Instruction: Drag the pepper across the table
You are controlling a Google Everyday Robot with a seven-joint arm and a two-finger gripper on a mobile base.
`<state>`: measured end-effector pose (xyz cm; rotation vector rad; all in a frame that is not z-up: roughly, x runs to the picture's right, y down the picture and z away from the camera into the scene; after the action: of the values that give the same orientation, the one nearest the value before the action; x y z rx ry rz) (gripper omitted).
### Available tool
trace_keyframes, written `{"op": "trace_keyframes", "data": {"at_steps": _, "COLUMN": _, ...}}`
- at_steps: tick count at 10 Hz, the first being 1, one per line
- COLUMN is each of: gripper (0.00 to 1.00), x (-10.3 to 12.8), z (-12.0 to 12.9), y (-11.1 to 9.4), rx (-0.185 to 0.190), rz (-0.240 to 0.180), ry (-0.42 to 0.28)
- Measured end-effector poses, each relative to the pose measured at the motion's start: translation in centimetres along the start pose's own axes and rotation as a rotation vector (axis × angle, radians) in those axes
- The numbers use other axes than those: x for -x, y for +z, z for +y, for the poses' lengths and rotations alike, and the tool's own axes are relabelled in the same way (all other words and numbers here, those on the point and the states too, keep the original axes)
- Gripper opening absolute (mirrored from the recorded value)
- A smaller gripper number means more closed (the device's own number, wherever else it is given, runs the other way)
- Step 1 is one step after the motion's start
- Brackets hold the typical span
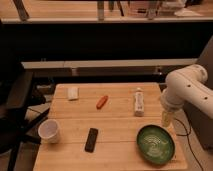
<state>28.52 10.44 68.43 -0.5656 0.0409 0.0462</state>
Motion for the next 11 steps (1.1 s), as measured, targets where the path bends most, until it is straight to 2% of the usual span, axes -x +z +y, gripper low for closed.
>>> {"op": "trace_keyframes", "data": {"at_steps": 6, "gripper": 0.80, "x": 0.2, "z": -0.3, "y": 0.0, "rx": -0.004, "rz": 0.008, "ry": -0.010}}
{"op": "trace_keyframes", "data": {"at_steps": 10, "gripper": 0.80, "x": 5.4, "z": -3.1, "y": 0.0, "rx": -0.016, "rz": 0.034, "ry": -0.110}}
{"op": "trace_keyframes", "data": {"at_steps": 11, "gripper": 0.80, "x": 6.1, "z": -3.5, "y": 0.0, "rx": -0.018, "rz": 0.042, "ry": -0.130}}
